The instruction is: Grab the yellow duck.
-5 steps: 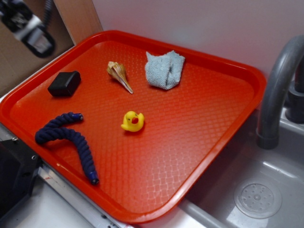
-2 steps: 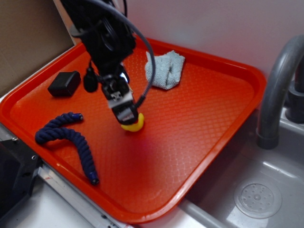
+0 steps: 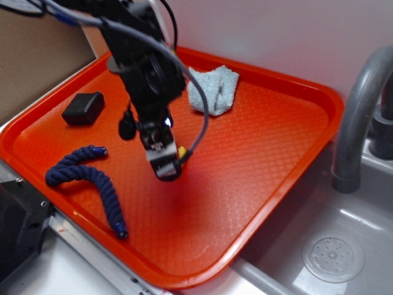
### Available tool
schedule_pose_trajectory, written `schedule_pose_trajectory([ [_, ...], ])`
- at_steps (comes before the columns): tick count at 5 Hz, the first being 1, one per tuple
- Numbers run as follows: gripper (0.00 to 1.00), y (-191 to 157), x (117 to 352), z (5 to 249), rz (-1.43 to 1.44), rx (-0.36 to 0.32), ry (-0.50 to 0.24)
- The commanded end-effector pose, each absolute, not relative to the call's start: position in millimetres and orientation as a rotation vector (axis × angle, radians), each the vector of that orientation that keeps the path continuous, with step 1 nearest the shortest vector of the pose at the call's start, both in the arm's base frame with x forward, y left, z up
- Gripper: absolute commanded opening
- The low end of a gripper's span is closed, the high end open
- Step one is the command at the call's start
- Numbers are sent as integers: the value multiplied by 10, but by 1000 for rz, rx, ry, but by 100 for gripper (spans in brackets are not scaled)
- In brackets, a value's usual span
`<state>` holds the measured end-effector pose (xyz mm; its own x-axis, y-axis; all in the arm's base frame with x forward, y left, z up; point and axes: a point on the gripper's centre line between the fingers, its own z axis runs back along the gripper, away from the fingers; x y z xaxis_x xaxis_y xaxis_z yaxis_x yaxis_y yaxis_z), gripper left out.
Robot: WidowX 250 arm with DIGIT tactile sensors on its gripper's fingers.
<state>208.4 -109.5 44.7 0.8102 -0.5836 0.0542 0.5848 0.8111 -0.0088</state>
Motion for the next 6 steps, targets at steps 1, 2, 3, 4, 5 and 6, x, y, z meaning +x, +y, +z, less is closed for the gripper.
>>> schedule_pose_trajectory([
  [1, 100, -1042, 2122, 185, -631, 6, -3],
  [2, 11, -1079, 2107, 152, -641, 21, 3],
  [3, 0, -1073, 2070, 183, -635, 20, -10],
  [4, 0, -1079, 2041, 175, -641, 25, -9],
  [5, 0, -1027, 2053, 215, -609, 66, -6],
  [6, 0, -912, 2120, 454, -494, 61, -32],
])
